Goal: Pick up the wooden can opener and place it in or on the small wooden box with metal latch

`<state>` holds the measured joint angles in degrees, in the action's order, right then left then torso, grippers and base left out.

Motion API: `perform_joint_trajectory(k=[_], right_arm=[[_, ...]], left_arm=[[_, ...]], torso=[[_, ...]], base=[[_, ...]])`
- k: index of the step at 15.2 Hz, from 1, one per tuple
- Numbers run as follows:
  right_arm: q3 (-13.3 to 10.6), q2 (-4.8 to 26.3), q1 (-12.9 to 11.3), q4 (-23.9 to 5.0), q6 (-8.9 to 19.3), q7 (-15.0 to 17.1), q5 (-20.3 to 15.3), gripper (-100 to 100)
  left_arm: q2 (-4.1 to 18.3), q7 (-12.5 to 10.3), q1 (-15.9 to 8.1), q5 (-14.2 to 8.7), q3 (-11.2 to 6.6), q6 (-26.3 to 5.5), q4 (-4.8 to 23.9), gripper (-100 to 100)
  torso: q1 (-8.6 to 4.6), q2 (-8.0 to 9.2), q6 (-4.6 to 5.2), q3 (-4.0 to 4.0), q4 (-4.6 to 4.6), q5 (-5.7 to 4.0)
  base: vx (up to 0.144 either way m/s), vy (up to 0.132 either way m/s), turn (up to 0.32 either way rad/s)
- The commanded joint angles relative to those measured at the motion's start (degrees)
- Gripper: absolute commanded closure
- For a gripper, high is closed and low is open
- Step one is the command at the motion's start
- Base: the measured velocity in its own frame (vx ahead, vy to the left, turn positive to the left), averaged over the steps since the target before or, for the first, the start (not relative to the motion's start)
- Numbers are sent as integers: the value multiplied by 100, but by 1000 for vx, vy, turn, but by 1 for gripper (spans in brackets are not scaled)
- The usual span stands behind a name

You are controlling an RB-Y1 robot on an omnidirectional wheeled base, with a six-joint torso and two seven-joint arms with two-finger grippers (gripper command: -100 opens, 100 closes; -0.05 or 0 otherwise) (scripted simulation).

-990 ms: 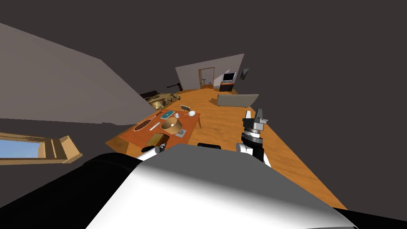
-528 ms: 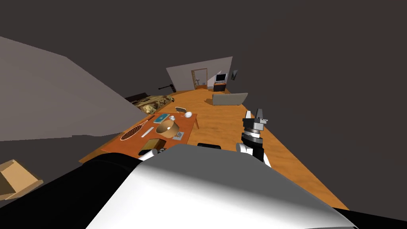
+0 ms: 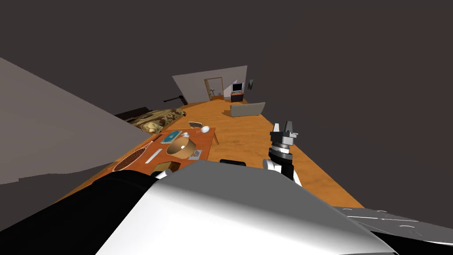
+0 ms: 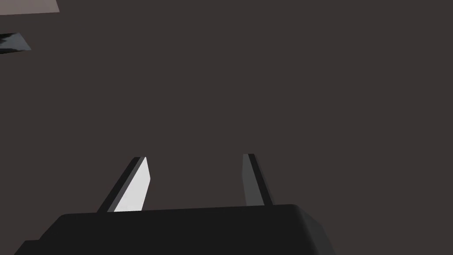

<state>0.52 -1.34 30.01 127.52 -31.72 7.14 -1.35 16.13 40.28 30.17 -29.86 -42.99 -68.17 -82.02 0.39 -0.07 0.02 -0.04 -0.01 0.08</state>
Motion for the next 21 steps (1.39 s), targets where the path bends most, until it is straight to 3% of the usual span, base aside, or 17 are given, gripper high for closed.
perform_joint_trajectory(k=[1, 4, 5, 9, 10, 11, 15, 18, 19, 20, 21], right_arm=[[0, 0, 0, 0, 0, 0, 0, 0], [0, 0, 1, 0, 0, 0, 0, 0], [0, 0, 1, 0, 0, 0, 0, 0], [1, 0, 1, 0, 0, 0, 0, 0], [1, 0, 1, 0, 0, 0, 0, 0], [1, 0, 2, 0, 0, 0, 0, 0], [1, 0, 2, 0, 0, 0, 0, 0], [1, 0, 2, 0, 0, 0, 0, 0], [1, 0, 3, 0, 0, 0, 0, 0], [0, 0, 2, 0, 0, 0, 0, 0], [1, -1, 3, 0, 0, 0, 0, 0]], left_arm=[[-55, 27, -2, -6, -45, -166, 43, -100], [-89, 101, 0, -76, -152, -413, 155, -100], [-88, 58, -7, -37, -106, -321, 106, -100], [-134, -70, -178, 101, 115, 40, 457, -100], [-132, -29, -137, 71, 61, -62, 373, -100], [-136, -43, -144, 79, 74, -33, 387, 100], [-136, -43, -139, 80, 73, -35, 388, 100], [-89, 68, -9, -42, -114, -345, 120, 100], [-98, 26, -47, -5, -58, -246, 195, 100], [-110, 52, -26, 200, -231, -37, 280, 100], [-110, 52, -26, 200, -231, -37, 280, 100]], torso=[[0, 0, 0, 0, 0, 0], [-3, -4, -2, -2, -1, 0], [-3, -4, -4, -2, -1, 0], [-7, -4, -6, -3, -1, 0], [-7, -2, -6, -1, -1, 0], [-9, -4, -6, -2, -1, -1], [-12, -16, -4, -8, -1, -1], [-20, -26, -5, -13, -2, -6], [-23, -33, -4, -16, -3, -6], [-22, -32, -3, -16, -3, -4], [-23, -27, -12, -15, -6, -4]], base=[[-31, 44, -200], [-27, 28, -163], [-17, 18, -43], [-33, 19, -11], [-26, 12, -7], [-9, 5, -2], [0, 0, 0], [34, -21, 13], [31, -15, 12], [22, -33, 83], [23, -49, 128]])
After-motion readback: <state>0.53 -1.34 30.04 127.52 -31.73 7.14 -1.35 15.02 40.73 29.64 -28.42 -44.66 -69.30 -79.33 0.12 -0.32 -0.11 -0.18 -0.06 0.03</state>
